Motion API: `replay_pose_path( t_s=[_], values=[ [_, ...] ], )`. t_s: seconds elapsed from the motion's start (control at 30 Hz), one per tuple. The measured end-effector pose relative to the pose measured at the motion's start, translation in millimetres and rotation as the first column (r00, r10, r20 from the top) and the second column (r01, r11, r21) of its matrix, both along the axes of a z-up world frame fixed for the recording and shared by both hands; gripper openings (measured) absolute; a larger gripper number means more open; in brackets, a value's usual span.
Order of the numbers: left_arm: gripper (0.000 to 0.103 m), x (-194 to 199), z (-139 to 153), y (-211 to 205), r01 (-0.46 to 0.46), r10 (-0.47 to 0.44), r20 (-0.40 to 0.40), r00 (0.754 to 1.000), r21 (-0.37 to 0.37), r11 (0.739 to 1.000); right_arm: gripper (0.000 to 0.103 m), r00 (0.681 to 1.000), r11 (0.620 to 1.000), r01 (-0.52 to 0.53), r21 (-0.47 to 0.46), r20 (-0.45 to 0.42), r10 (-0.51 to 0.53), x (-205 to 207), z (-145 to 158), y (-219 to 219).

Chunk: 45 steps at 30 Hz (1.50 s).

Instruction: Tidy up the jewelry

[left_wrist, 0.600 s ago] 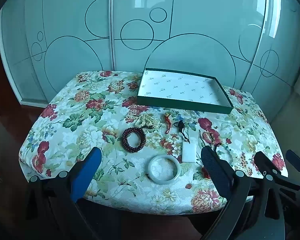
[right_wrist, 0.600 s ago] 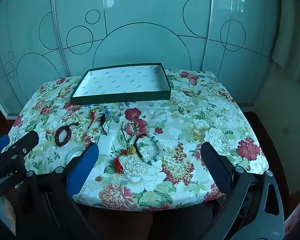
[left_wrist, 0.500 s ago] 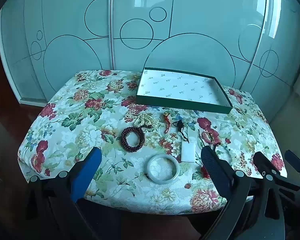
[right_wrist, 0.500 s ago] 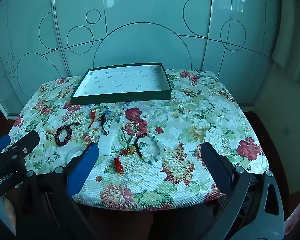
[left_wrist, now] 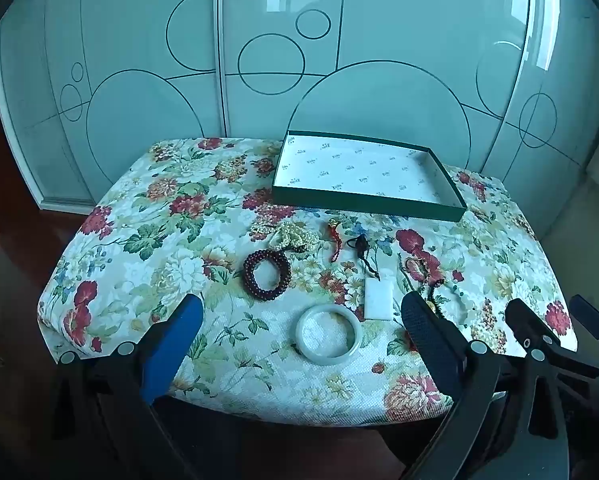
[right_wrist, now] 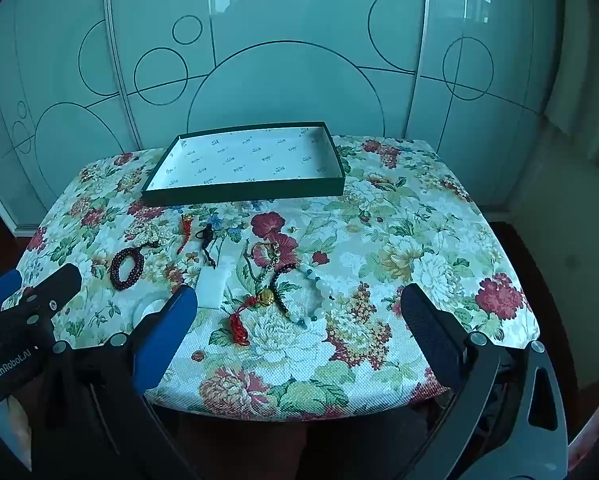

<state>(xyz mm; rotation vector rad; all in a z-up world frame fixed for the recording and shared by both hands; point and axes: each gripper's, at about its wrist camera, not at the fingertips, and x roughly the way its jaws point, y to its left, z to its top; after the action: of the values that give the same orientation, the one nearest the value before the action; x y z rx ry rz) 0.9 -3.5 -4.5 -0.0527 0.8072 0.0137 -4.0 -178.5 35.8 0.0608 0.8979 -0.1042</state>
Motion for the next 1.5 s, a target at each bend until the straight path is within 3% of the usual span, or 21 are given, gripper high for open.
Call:
replay_pose_path(
  t_s=[1.5],
  values=[
    [0.098,2.3,-3.4,4.9,-0.001,0.001,-0.024,1.0,0.012,1.0,0.101,1.0,1.0,0.0,0.007,-0.006,0.0,-1.2,-3.0,2.6]
  ],
)
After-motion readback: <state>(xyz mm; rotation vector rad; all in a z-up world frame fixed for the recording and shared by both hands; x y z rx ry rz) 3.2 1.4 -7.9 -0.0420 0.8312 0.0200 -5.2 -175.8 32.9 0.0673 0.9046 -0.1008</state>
